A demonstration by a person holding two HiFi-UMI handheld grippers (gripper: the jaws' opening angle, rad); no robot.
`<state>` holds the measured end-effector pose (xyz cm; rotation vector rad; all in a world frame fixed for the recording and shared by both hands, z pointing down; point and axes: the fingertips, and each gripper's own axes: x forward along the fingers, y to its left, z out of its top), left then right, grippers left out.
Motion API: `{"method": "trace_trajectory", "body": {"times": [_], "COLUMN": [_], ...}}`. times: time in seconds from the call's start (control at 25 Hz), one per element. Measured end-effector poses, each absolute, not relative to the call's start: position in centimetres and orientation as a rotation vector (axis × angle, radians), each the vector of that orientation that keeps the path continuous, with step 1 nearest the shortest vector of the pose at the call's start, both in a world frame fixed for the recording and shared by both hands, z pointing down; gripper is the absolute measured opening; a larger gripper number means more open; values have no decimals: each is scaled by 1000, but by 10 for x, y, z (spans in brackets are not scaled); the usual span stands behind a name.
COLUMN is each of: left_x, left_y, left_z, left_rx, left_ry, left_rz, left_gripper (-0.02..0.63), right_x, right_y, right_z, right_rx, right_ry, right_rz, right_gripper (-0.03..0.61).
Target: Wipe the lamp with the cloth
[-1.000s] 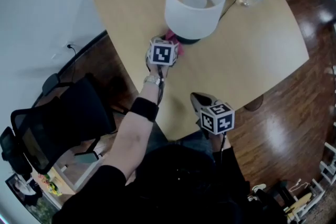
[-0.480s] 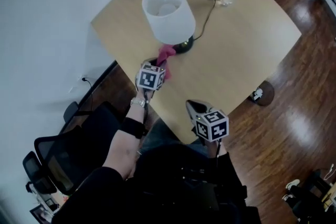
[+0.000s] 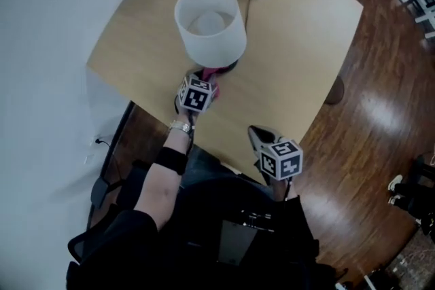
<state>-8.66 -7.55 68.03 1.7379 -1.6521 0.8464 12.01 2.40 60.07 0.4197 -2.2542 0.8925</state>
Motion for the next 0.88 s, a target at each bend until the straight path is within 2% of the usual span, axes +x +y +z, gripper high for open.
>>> {"method": "trace_trajectory", "body": {"times": [0.44,0.88], "left_x": [-134,-160], "left_y": [-92,-107], "left_z": [686,668], "left_rx": [1919,1934], "left_ry": [-1420,-1514], "left_rz": [973,994], "left_gripper": [92,92], "right_x": [49,38], "right_y": [54,52], "right_z": [592,593], "right_rx": [733,763], "right_ry": [-2221,-2304], "right_rz": [971,1054], "right_gripper": [5,5]}}
